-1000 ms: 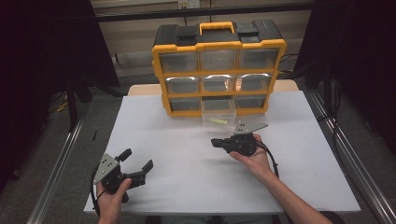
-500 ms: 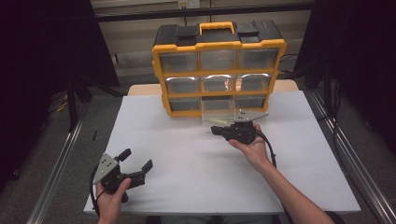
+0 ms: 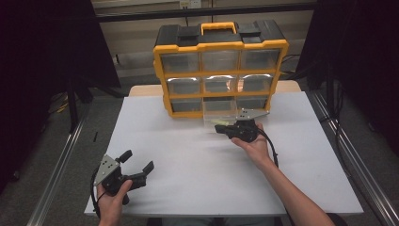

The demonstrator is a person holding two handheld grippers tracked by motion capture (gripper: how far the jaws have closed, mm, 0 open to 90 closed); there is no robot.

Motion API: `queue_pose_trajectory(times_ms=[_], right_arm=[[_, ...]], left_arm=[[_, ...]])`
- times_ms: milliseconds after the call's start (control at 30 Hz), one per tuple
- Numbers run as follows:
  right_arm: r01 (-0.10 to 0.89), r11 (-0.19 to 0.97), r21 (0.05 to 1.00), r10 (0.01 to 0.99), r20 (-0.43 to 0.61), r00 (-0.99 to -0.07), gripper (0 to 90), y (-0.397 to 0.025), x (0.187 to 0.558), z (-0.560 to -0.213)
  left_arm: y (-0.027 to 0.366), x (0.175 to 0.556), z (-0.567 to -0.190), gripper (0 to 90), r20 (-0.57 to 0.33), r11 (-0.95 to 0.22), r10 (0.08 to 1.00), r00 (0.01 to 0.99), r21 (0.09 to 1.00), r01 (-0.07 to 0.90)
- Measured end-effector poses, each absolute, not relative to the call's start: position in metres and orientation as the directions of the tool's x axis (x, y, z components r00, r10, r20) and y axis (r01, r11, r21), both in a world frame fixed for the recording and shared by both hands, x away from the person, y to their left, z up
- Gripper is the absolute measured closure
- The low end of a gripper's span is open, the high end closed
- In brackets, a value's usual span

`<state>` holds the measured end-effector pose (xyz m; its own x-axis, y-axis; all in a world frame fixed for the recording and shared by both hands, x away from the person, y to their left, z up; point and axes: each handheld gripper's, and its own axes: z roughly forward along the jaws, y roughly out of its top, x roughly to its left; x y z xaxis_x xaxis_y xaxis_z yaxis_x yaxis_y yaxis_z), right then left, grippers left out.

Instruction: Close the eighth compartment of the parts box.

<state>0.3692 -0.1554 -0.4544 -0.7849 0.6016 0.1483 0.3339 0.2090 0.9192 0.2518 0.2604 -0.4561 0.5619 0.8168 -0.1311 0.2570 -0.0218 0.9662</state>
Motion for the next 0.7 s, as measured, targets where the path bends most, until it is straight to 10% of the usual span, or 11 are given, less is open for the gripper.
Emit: queue_pose_trajectory(times_ms=[700], right_arm=[[0.343,0.232,0.910,0.667,0.109,-0.737,90.0,-0.156,0.384,-0.464]], left_arm=[[0.263,0.252,-0.455,4.3,-0.138,-0.011,0.820,0.555,0.967,0.256]])
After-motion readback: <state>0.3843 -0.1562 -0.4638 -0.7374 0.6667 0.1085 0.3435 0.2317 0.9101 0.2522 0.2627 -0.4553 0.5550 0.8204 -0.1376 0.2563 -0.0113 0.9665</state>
